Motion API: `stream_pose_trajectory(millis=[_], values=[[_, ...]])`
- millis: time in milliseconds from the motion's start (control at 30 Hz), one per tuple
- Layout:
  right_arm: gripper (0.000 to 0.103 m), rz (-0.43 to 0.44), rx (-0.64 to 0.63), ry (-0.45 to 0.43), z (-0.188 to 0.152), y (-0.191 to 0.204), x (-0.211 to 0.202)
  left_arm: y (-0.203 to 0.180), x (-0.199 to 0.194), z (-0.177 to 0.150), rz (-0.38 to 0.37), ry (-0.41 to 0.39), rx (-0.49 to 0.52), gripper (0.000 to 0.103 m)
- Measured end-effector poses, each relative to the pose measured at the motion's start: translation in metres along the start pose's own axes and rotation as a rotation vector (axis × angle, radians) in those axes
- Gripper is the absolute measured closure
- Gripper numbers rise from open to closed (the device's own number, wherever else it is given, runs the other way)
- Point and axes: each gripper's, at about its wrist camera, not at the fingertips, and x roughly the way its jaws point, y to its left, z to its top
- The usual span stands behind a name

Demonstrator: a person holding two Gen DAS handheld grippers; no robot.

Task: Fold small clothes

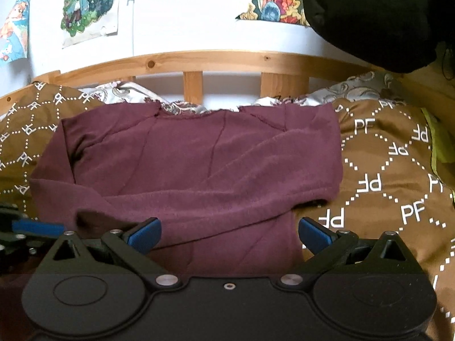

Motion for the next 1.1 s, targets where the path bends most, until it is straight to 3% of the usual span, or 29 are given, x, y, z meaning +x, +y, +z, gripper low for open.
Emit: stream_pose_trajectory(millis=[33, 133, 233, 333, 467, 533, 600, 667, 733, 833, 967, 1100], values=[[0.001, -0.001, 0.009, 0.007, -0.001, -0.001, 0.001, 0.002, -0.004, 0.002, 0.008, -0.018, -0.022, 0.030], [0.001, -0.003, 0.040, 0.014, -0.002, -0.003, 0.004, 0.015, -0.018, 0.008, 0.043, -0.082, -0.111, 0.013], [0.002, 0.025, 0.054, 0.003, -0.002, -0.002, 0.004, 0.031, -0.029, 0.013, 0.145, -0.159, -0.193, 0.004], [0.010, 0.076, 0.024, -0.004, 0.001, 0.009, 0.006, 0.049, -0.032, 0.018, 0.281, -0.191, -0.250, 0.002], [0.022, 0.172, -0.071, -0.017, 0.003, 0.034, 0.010, 0.072, -0.032, 0.023, 0.563, -0.198, -0.294, 0.001], [0.040, 0.222, -0.116, -0.007, 0.002, 0.049, 0.015, 0.086, -0.031, 0.025, 0.655, -0.201, -0.327, 0.001], [0.051, 0.245, -0.140, 0.017, 0.001, 0.060, 0.021, 0.100, -0.034, 0.027, 0.719, -0.204, -0.371, 0.001], [0.062, 0.254, -0.162, 0.059, -0.001, 0.072, 0.029, 0.111, -0.037, 0.028, 0.753, -0.208, -0.413, 0.001], [0.083, 0.252, -0.177, 0.056, -0.004, 0.080, 0.029, 0.121, -0.042, 0.028, 0.769, -0.213, -0.449, 0.001], [0.094, 0.260, -0.205, 0.028, -0.003, 0.084, 0.025, 0.130, -0.046, 0.028, 0.775, -0.219, -0.484, 0.001], [0.097, 0.259, -0.167, -0.061, 0.012, 0.076, 0.006, 0.128, -0.048, 0.027, 0.765, -0.223, -0.472, 0.001], [0.097, 0.183, -0.084, -0.147, 0.030, 0.050, -0.017, 0.122, -0.045, 0.029, 0.751, -0.219, -0.437, 0.001]])
